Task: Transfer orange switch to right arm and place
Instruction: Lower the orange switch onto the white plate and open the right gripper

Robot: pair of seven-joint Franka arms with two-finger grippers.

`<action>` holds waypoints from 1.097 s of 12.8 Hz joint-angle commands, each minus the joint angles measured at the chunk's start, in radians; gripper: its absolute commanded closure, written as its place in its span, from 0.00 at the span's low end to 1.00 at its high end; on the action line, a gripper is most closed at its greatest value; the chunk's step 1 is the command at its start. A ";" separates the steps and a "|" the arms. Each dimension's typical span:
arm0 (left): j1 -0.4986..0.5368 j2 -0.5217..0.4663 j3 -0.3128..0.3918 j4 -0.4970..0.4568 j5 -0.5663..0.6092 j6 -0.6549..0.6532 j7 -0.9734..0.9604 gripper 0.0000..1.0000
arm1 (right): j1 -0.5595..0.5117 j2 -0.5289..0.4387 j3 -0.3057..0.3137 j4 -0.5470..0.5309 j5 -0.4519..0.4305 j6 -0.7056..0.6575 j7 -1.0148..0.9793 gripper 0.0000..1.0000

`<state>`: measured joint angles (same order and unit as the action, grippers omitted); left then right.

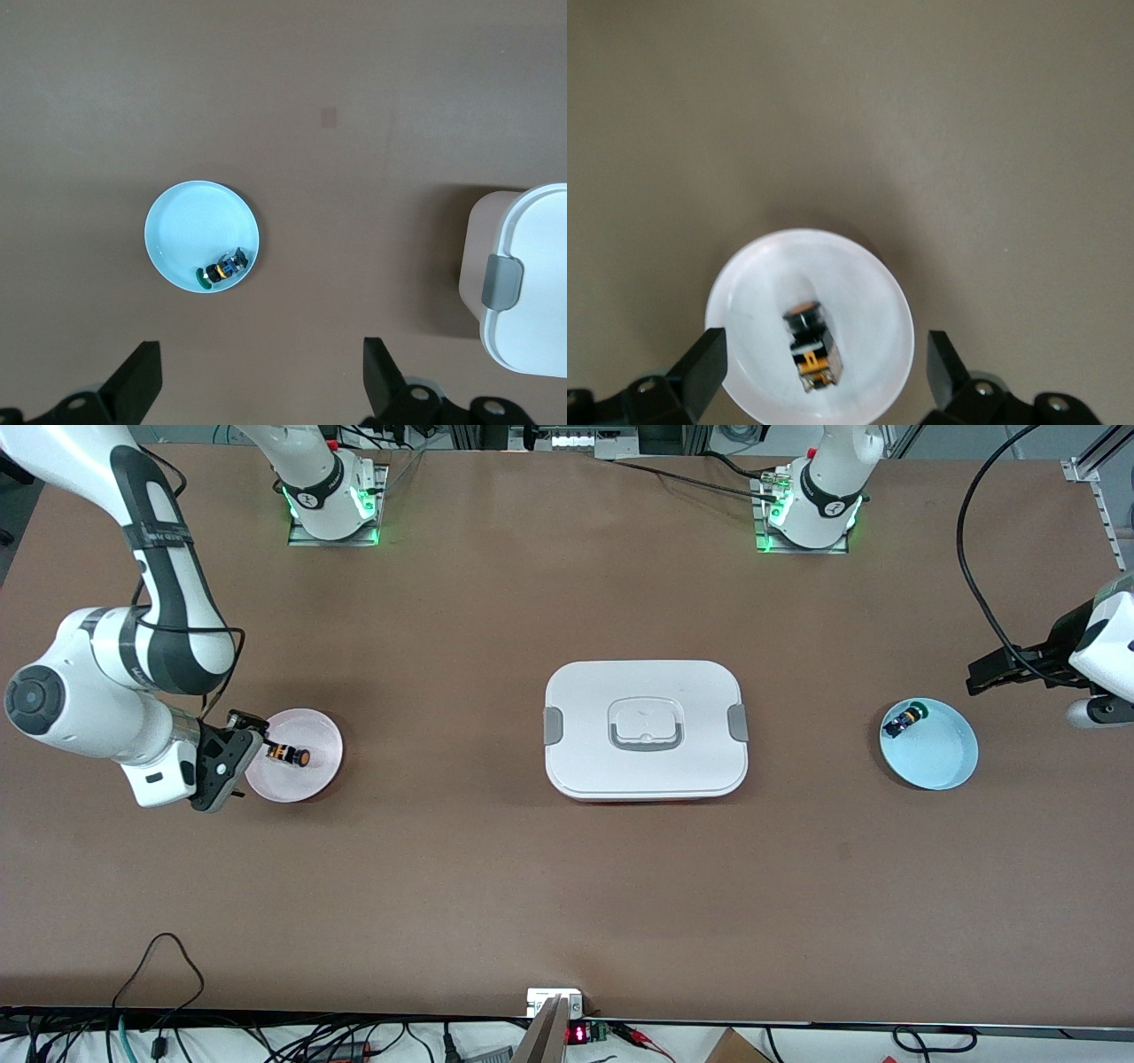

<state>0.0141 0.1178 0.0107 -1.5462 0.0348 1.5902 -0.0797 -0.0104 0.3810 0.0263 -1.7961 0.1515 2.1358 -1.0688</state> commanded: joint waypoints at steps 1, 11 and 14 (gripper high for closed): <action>0.004 -0.001 0.000 0.003 -0.015 -0.009 -0.005 0.00 | 0.018 -0.047 0.012 0.023 0.065 -0.024 0.158 0.00; 0.004 -0.003 0.000 0.005 -0.016 -0.012 -0.003 0.00 | 0.079 -0.111 0.004 0.228 -0.009 -0.543 0.948 0.00; 0.004 -0.003 0.000 0.003 -0.029 -0.013 -0.003 0.00 | 0.084 -0.116 -0.006 0.323 -0.153 -0.570 0.951 0.00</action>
<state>0.0147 0.1179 0.0106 -1.5465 0.0257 1.5901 -0.0797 0.0713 0.2605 0.0350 -1.5406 0.0590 1.5915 -0.1362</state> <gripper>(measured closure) 0.000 0.000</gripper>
